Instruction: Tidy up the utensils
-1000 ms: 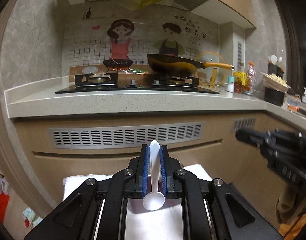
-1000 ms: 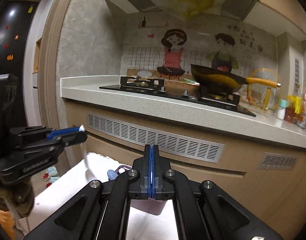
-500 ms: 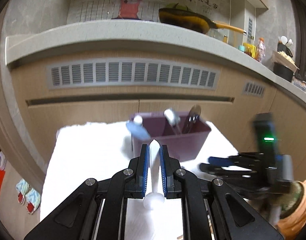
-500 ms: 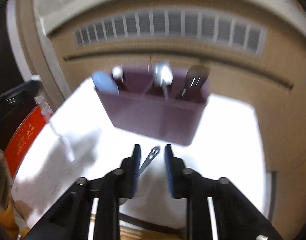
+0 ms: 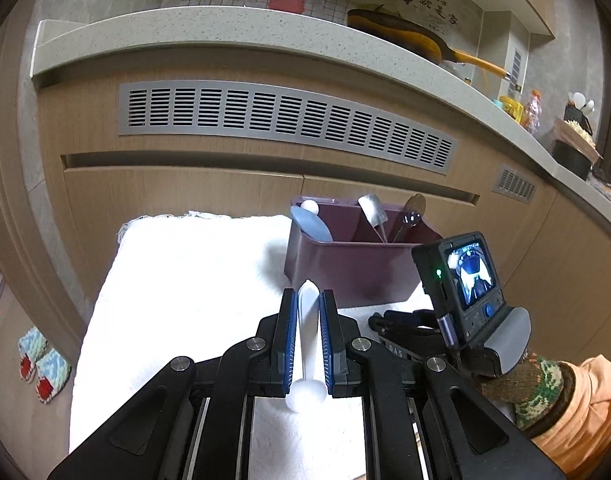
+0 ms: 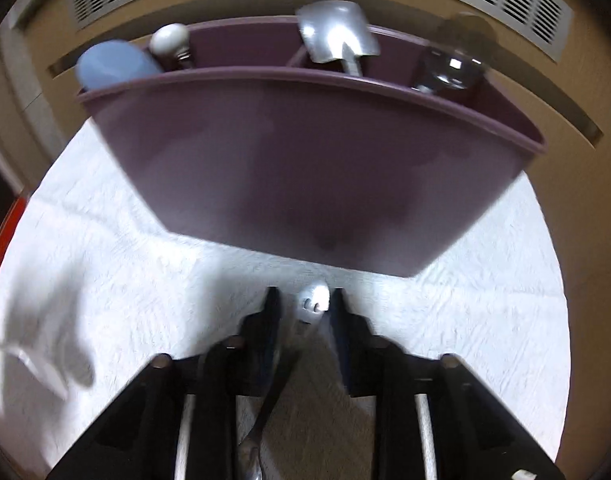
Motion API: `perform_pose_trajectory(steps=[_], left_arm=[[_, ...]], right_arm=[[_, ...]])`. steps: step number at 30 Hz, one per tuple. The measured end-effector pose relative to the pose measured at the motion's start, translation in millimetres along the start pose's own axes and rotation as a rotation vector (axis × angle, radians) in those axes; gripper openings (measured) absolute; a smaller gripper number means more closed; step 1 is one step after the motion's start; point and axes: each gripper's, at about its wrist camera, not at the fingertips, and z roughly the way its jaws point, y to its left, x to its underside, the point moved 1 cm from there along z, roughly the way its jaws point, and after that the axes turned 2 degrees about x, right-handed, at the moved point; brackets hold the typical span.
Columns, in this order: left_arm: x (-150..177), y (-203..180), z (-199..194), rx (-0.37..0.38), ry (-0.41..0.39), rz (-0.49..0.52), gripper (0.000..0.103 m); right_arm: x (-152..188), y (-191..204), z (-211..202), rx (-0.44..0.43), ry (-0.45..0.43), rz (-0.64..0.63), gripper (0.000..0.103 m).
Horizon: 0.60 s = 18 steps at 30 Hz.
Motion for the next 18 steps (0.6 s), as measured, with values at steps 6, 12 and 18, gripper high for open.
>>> perform_pose_trajectory(steps=[6,12,18], left_arm=[[2.4,-2.9,-10.1,0.003,0.004,-0.008,0.012],[7.5,-14.3,-21.2,0.017,0.013,-0.004,0.012],[10.5,-20.5,-28.9,0.002,0.025,-0.017,0.012]], right_arm=[[24.0,-1.3,-42.3,-0.07,-0.134,-0.077,0.015],[59.9,-14.0,-109.0,-0.15,-0.235,-0.09,0.001],[65.8,-18.6,-125.4,-0.173,-0.224,-0.099,0.001]])
